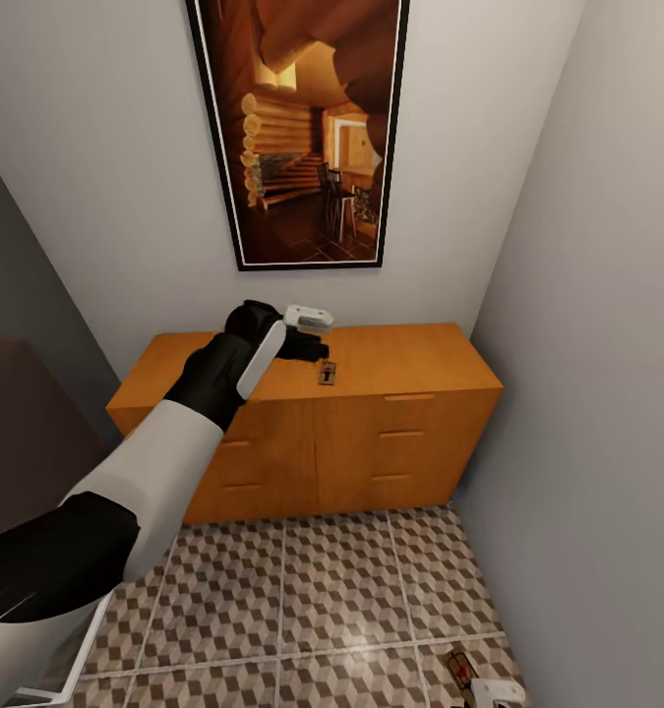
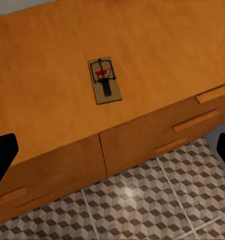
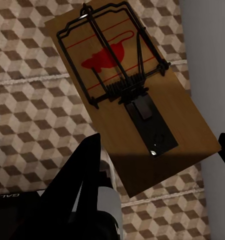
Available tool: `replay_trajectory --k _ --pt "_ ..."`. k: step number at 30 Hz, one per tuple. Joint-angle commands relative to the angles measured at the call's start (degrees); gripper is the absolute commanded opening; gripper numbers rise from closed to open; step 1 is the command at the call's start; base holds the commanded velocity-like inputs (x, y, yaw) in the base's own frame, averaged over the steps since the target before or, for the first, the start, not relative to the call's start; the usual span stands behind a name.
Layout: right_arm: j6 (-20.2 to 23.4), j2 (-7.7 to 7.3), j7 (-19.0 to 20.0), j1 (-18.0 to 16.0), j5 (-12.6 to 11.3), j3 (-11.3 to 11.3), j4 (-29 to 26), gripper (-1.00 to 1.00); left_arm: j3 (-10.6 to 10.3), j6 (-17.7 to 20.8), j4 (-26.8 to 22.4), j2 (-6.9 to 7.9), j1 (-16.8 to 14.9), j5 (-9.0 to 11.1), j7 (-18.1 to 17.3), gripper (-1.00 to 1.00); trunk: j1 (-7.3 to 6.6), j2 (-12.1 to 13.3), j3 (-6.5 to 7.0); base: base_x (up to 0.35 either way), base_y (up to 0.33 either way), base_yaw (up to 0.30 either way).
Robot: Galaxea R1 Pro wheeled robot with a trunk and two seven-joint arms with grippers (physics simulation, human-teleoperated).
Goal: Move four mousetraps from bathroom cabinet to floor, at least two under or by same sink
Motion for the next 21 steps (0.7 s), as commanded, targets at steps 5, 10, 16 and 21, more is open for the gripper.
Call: replay_trajectory --k 5,10,16,21 --pt "-0.2 0.00 0.0 0.0 -0.6 0.5 0.1 -1.00 -0.8 0.2 -5.3 0.14 0.1 0.6 0.6 1.00 0.04 -0.1 -0.11 0.001 0.000 0.000" --pt "-0.2 -0.01 0.0 0.0 -0.6 0.5 0.1 -1.00 -1.0 0.2 -5.6 0.16 0.2 0.6 0.6 1.00 0.04 -0.1 -0.11 0.107 -0.048 0.000" --pt "-0.2 0.00 0.0 0.0 -0.6 0.5 0.1 -1.00 -2.5 0.2 -1.9 0.17 0.3 0.6 0.6 1.00 0.04 -0.1 -0.11 0.203 -0.116 0.000" --pt "-0.2 -0.03 0.0 0.0 -0.6 0.5 0.1 -1.00 -3.1 0.1 1.0 0.17 0.3 0.7 0.6 1.00 0.04 -0.1 -0.11 0.203 -0.104 0.000"
